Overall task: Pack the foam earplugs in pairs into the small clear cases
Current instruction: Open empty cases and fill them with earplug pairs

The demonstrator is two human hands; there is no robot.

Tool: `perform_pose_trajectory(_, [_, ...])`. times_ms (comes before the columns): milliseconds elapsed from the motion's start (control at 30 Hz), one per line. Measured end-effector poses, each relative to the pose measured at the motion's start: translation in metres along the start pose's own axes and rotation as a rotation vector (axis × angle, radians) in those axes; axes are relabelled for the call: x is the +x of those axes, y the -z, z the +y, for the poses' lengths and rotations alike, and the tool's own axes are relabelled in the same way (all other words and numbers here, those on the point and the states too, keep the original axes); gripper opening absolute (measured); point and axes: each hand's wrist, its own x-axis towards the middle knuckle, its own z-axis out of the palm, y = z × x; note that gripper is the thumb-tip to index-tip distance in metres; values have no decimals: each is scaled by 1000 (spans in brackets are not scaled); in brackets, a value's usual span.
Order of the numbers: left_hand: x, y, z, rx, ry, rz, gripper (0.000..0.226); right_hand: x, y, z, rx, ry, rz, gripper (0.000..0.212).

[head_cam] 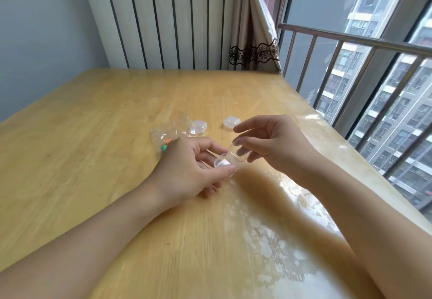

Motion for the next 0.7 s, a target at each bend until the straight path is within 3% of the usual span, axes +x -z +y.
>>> perform_pose_trajectory(233, [-6, 1, 5, 293, -107, 78, 32, 2, -1, 9, -582, 267, -44, 19])
perform_pose_trajectory(367, [4, 26, 12, 259, -206, 426, 16, -1, 0, 6, -619, 307, -29, 23])
perform_pose_trajectory(433, [12, 53, 10, 250, -123, 618, 17, -4, -6, 3, -623, 397, 57, 23])
perform_pose_trajectory(500, [22, 77, -5, 408, 80, 675, 25, -10, -22, -2, -659, 520, 103, 18])
perform_pose_trajectory(600, [34, 88, -32, 508, 377, 525, 65, -20, -58, -12, -704, 593, -6, 19])
perform_pose_trajectory(700, [40, 83, -38, 318, 325, 488, 66, -18, -81, -15, -817, 545, -86, 26])
